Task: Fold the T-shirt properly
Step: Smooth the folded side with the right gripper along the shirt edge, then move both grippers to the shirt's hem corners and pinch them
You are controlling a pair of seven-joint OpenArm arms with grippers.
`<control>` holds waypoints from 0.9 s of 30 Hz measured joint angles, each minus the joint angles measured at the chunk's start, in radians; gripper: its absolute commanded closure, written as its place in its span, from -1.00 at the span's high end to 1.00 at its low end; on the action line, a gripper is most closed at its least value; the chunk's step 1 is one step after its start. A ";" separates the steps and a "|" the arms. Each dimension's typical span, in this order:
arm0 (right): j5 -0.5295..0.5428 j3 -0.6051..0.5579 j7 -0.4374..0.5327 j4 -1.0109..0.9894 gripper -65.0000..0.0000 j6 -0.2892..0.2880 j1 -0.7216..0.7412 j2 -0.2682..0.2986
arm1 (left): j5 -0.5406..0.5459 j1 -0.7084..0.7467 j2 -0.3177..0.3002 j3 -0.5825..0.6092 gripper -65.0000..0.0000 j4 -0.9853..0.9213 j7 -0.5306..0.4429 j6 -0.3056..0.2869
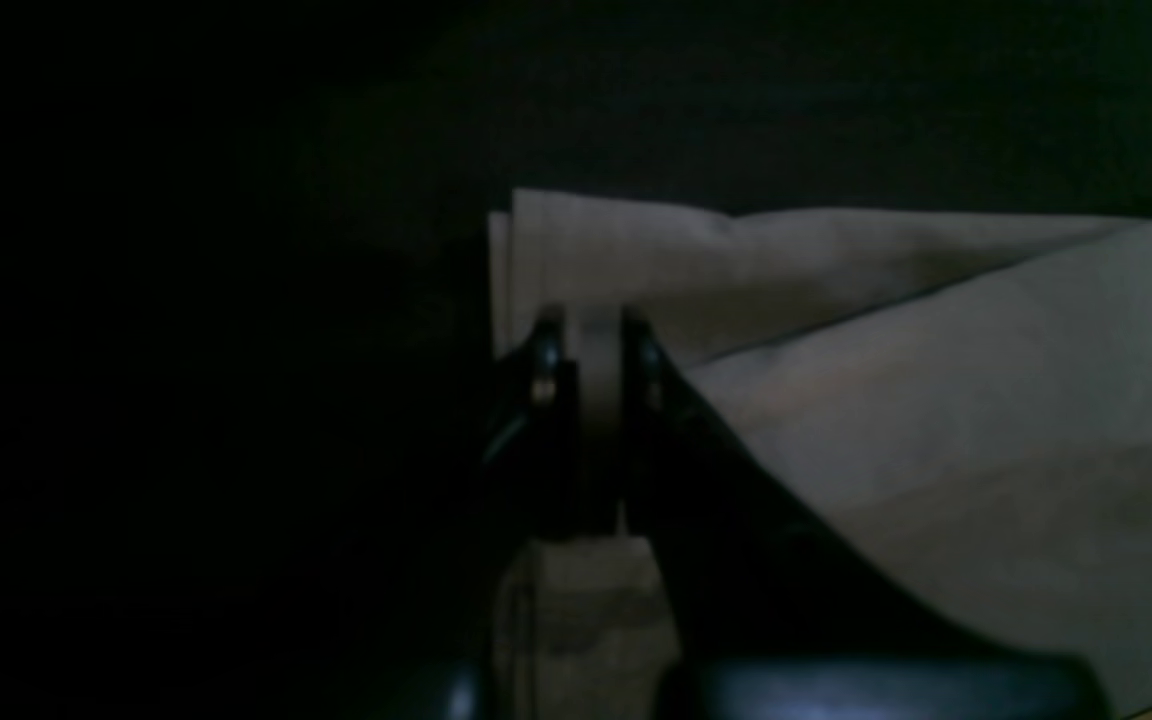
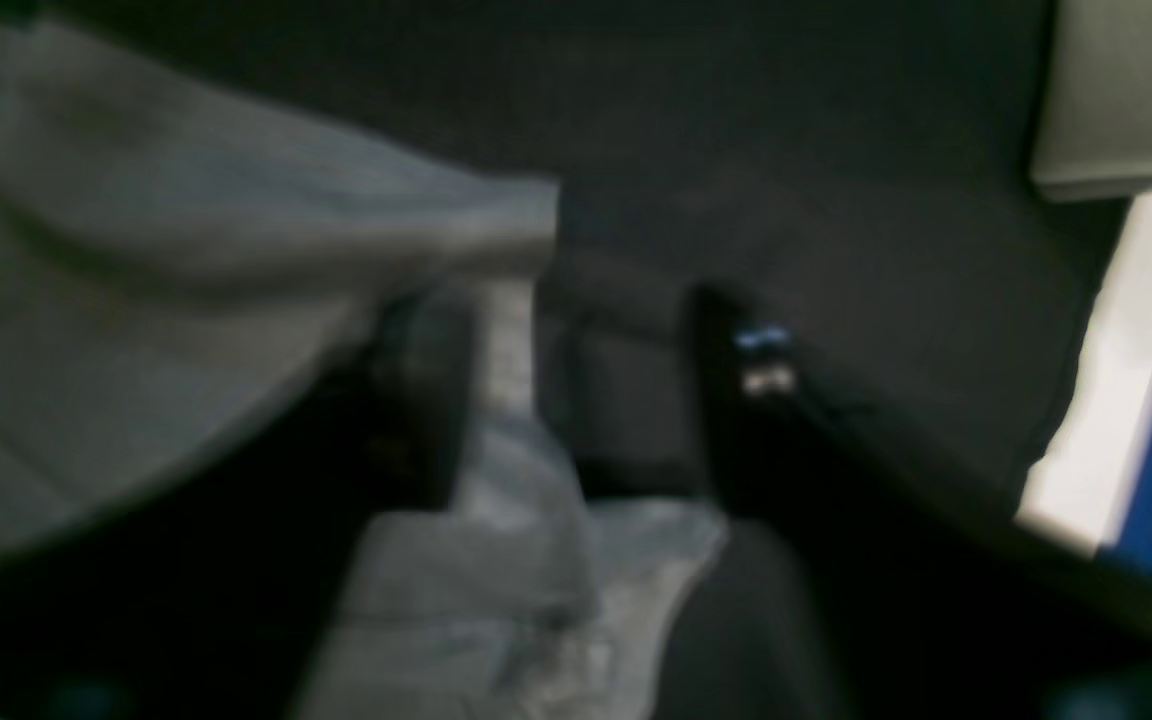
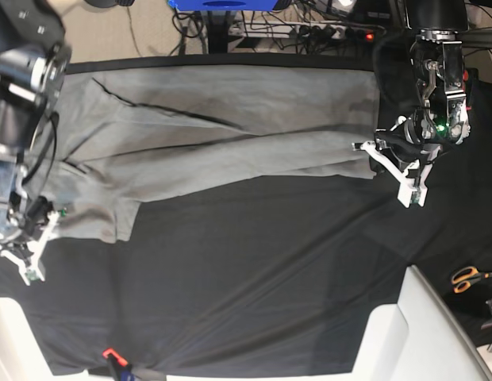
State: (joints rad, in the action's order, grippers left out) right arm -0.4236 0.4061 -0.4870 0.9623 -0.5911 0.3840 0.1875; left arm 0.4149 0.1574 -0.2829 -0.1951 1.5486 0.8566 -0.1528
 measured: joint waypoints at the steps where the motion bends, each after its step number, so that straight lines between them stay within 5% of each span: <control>1: 0.000 0.000 0.006 -0.044 0.53 -0.001 0.020 0.004 | 0.000 0.001 0.000 0.000 -1.00 0.000 0.000 0.000; 5: 0.000 0.000 0.144 -0.172 0.58 -0.001 0.050 0.026 | 0.000 0.005 -0.001 0.000 -1.00 0.000 0.000 0.000; 14: -0.002 0.001 0.291 -0.475 0.45 0.007 0.167 0.081 | 0.001 0.006 0.000 0.000 -1.00 -0.002 0.000 0.000; 20: -0.005 0.000 0.286 -0.514 -0.27 0.007 0.166 0.085 | 0.000 0.006 0.000 0.000 -1.00 -0.029 -0.003 0.000; 24: -0.005 0.000 0.285 -0.513 -0.93 0.007 0.169 0.087 | 0.000 0.006 0.000 0.000 -1.00 -0.032 -0.001 0.000; 27: -0.006 0.000 0.285 -0.513 -0.99 0.007 0.166 0.086 | 0.000 0.007 0.001 0.000 -1.00 -0.032 0.000 0.000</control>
State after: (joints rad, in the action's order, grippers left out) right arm -0.4294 0.4065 -0.2020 0.4492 -0.5842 0.5503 0.2737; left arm 0.4149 0.1642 -0.2821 -0.1955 1.5169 0.8566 -0.1532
